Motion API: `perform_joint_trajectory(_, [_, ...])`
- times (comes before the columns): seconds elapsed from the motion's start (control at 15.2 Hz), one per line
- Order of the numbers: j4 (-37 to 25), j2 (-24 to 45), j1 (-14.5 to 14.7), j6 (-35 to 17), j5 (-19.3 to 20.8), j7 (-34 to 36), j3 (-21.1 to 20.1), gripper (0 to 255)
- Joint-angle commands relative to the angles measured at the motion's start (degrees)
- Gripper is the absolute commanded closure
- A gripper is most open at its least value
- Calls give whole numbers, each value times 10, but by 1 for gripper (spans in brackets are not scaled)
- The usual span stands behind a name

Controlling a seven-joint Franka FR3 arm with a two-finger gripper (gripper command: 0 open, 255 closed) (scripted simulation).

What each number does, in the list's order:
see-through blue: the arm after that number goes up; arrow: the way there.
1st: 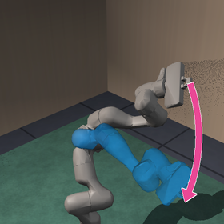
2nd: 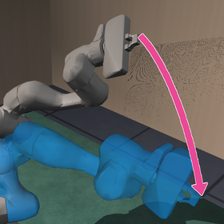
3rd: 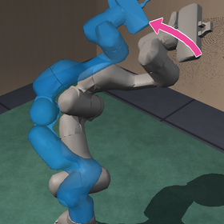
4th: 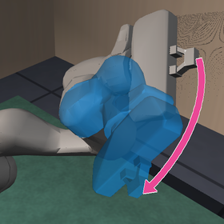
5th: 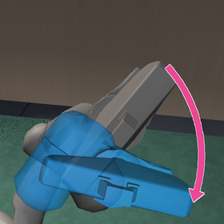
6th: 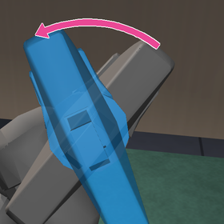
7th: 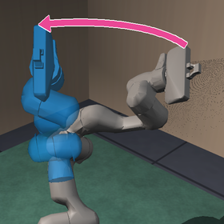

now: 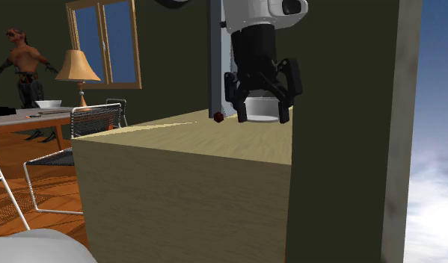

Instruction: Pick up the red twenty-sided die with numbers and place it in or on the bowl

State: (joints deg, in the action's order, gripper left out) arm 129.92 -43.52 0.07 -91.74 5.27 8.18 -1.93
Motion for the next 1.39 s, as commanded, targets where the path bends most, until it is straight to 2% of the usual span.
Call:
perform_joint_trajectory(0.0, [0,0,0,0,0,0,0,0])
perform_joint_trajectory(0.73, [-71,130,41,-112,-26,55,-88,0])
perform_joint_trajectory(1.32, [-171,254,62,-176,-3,105,-163,0])
